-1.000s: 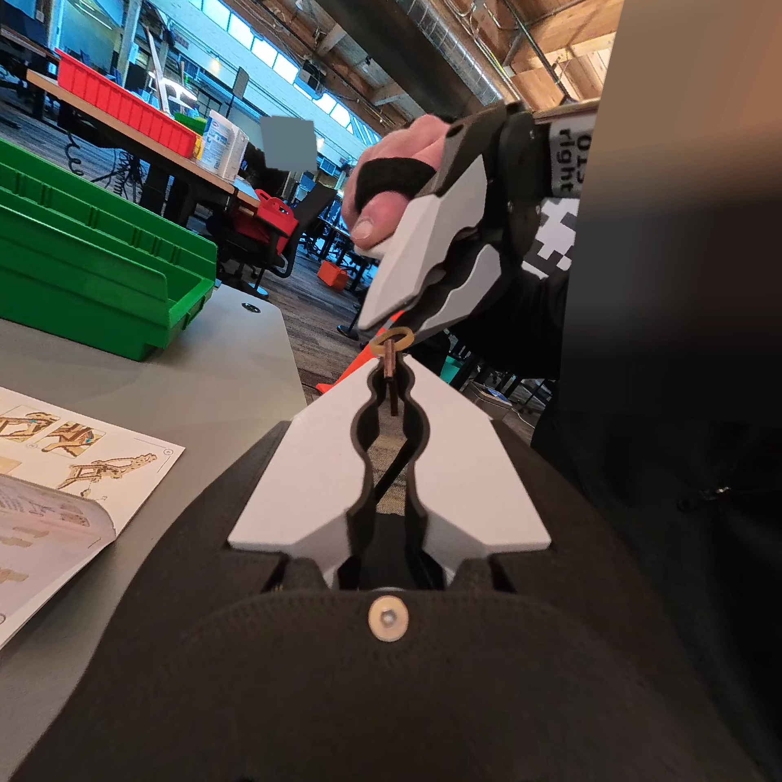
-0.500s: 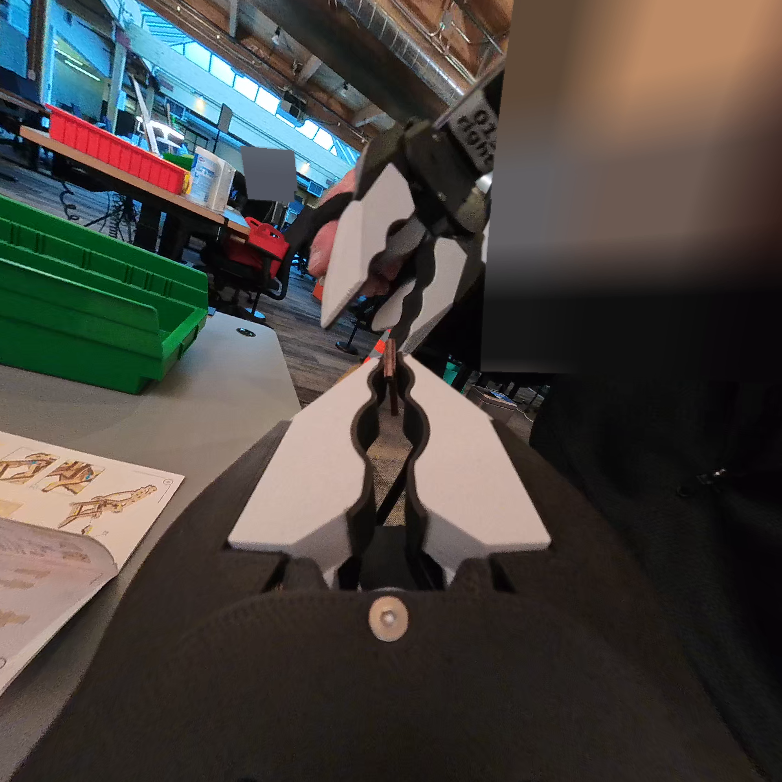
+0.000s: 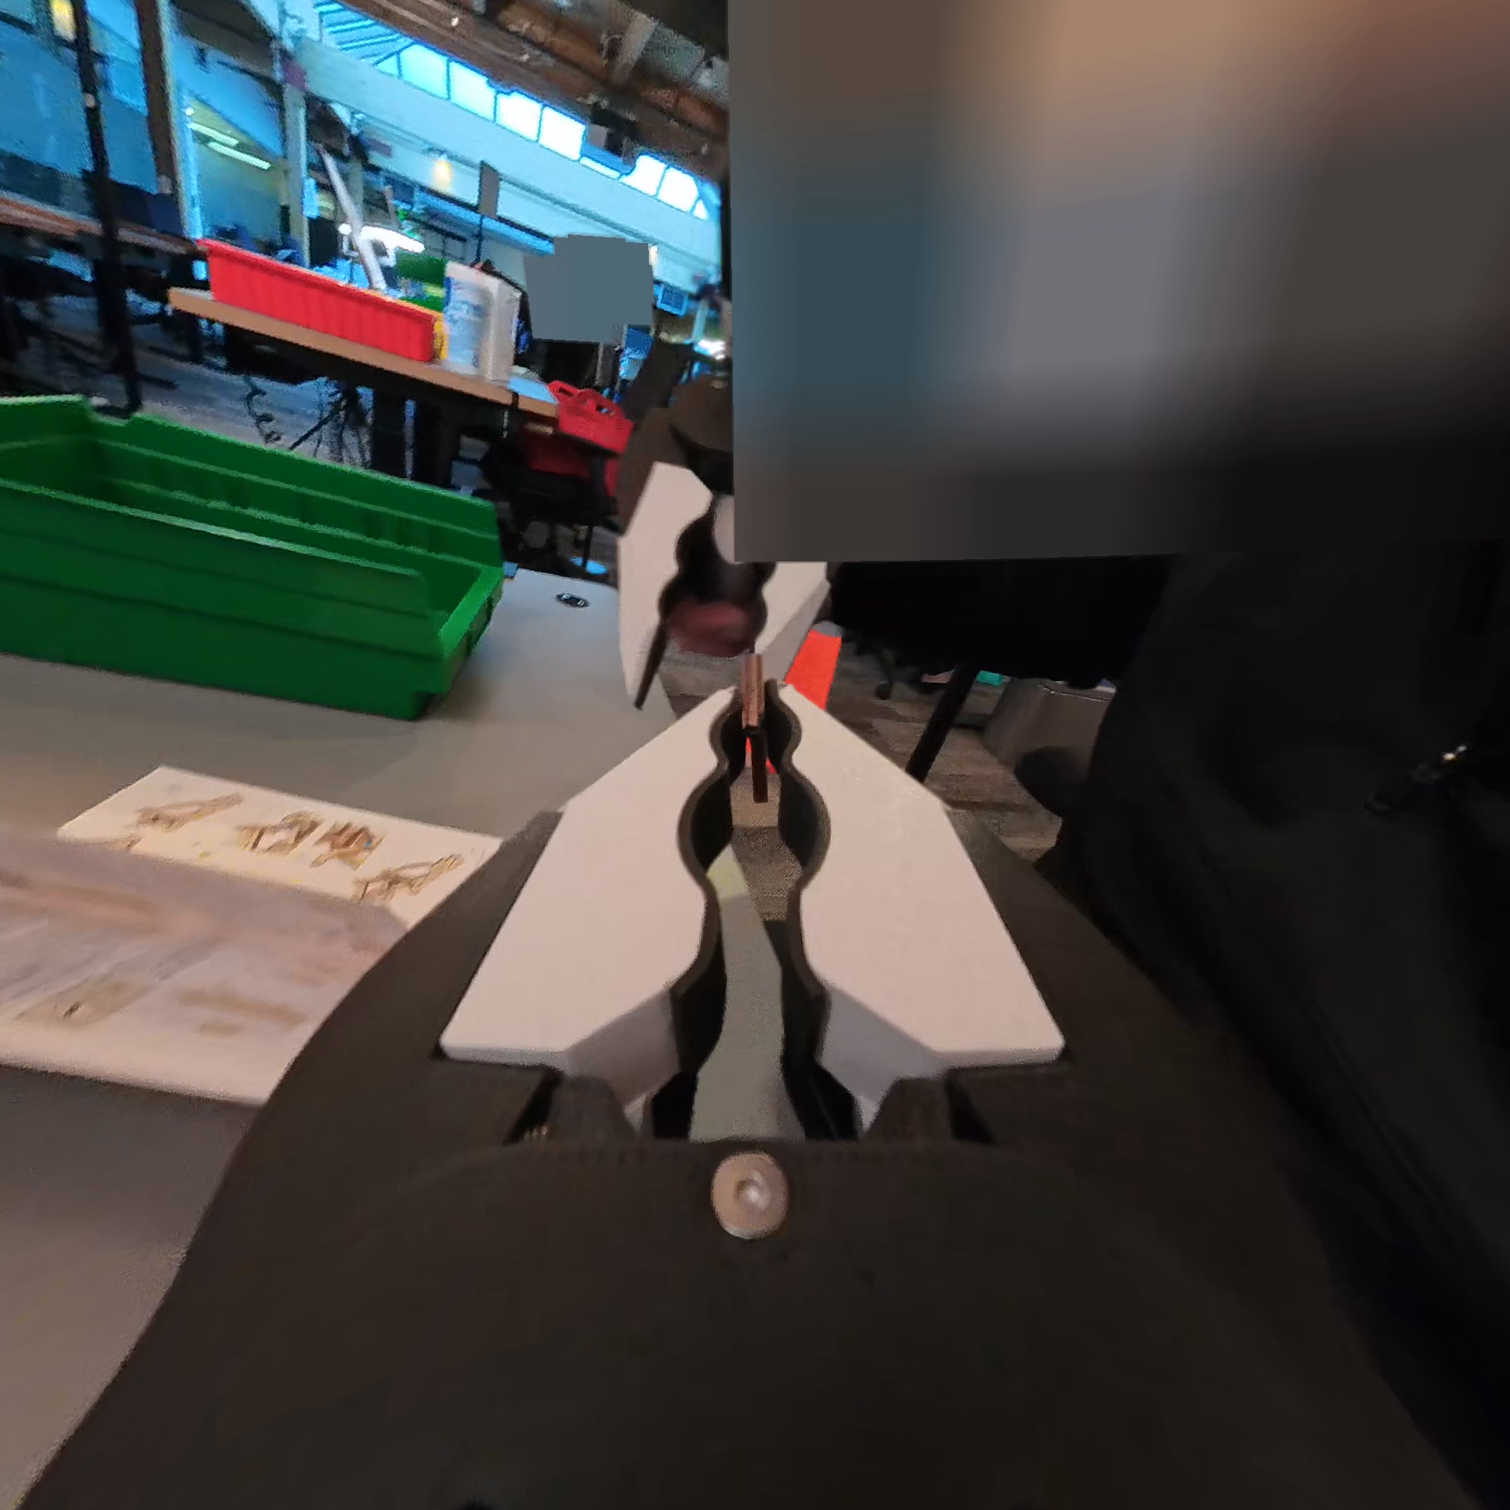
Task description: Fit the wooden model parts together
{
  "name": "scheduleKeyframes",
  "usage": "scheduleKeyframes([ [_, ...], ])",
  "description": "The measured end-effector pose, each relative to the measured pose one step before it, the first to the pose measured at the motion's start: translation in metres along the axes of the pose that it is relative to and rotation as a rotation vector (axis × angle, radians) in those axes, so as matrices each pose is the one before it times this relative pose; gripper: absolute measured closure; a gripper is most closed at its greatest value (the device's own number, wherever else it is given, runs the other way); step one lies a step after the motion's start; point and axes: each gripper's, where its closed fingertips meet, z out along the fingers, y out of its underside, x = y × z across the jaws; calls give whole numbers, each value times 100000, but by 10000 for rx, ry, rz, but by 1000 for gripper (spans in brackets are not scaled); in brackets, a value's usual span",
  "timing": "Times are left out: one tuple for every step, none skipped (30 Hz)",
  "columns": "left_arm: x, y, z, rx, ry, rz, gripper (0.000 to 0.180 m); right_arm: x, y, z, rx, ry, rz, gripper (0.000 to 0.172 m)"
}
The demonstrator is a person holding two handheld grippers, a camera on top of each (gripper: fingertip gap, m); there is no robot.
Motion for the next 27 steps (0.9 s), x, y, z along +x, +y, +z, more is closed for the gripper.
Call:
scheduleKeyframes([
  [-497, 329, -476, -117, -225, -93, 179, 424, 1095, 297, -226, 468, 140, 140],
  [-590, 382, -411, -156, -270, -106, 179, 556, 1420, 455, -413, 562, -14, 142],
  [-554, 359, -293, -153, -266, -38, 179, 307, 1472, 580, -489, 493, -330, 143],
  [-303, 252, -171, -93, -145, -1, 179, 843, 1176, 626, -409, 815, -283, 148],
  [-139, 161, -50, -37, -45, -9, 179, 1007, 814, 701, -275, 840, -42, 158],
  [-172, 167, 60, -20, -53, -36, 179, 438, 512, 874, -121, 399, 187, 164],
  [-240, 227, 129, -43, -70, -71, 179, 105, 354, 968, -27, 101, 228, 170],
  [-166, 282, 166, -81, -28, -75, 179, 481, 479, 1024, -105, 261, 125, 172],
  [-99, 210, 140, -53, -17, -12, 179, 258, 574, 994, -198, 34, 93, 172],
  [-55, 93, 81, -8, -4, -20, 179, 231, 392, 839, -158, -48, 111, 172],
  [-30, 79, 30, 2, 14, -25, 179, 350, 295, 608, -148, 48, -28, 172],
  [-78, 109, -3, -8, -6, -19, 179, -108, 562, 537, -363, -208, -182, 172],
  [-107, 85, -27, 10, -20, -45, 179, -250, 668, 517, -436, -254, -151, 172],
  [-66, 30, -29, 33, 14, -45, 179, -100, 374, 401, -235, -134, -10, 172],
  [-54, 55, -28, 10, 9, -16, 179, -230, -65, 184, 42, -213, 79, 172],
  [-119, 63, -10, -15, -24, -3, 179, -172, -47, 52, -32, -207, 126, 172],
  [-98, 44, -13, -5, -6, -20, 179, 36, 31, 1, -116, -49, 77, 172],
  [-55, -2, 1, 14, 19, -23, 179, 23, 34, -5, -102, -1, 35, 172],
  [-33, -32, -2, 17, 11, -2, 179, 4, 10, -2, -53, 44, -53, 172],
  [-20, 8, -7, 3, 6, 6, 179, 36, 12, 0, -13, 67, -33, 172],
  [-42, 39, 5, -12, 2, -11, 179, 147, 16, -16, 14, 77, 94, 170],
  [-15, 14, -3, 2, 10, -15, 179, 312, 43, -34, 25, 120, 161, 167],
  [32, -14, -12, 20, 15, -4, 179, 208, 27, -35, 38, 64, 80, 165],
  [45, -11, -3, 8, 11, 0, 179, -10, 18, -3, 33, -27, 48, 163],
  [29, 17, -1, -15, -5, 12, 179, -88, 32, -22, -23, -19, -3, 160],
  [27, 8, -10, -15, -11, 14, 179, -86, 36, -48, -32, -3, 8, 160],
  [32, -53, -33, 18, 1, 6, 179, -27, 16, -9, 38, 10, 67, 160],
])
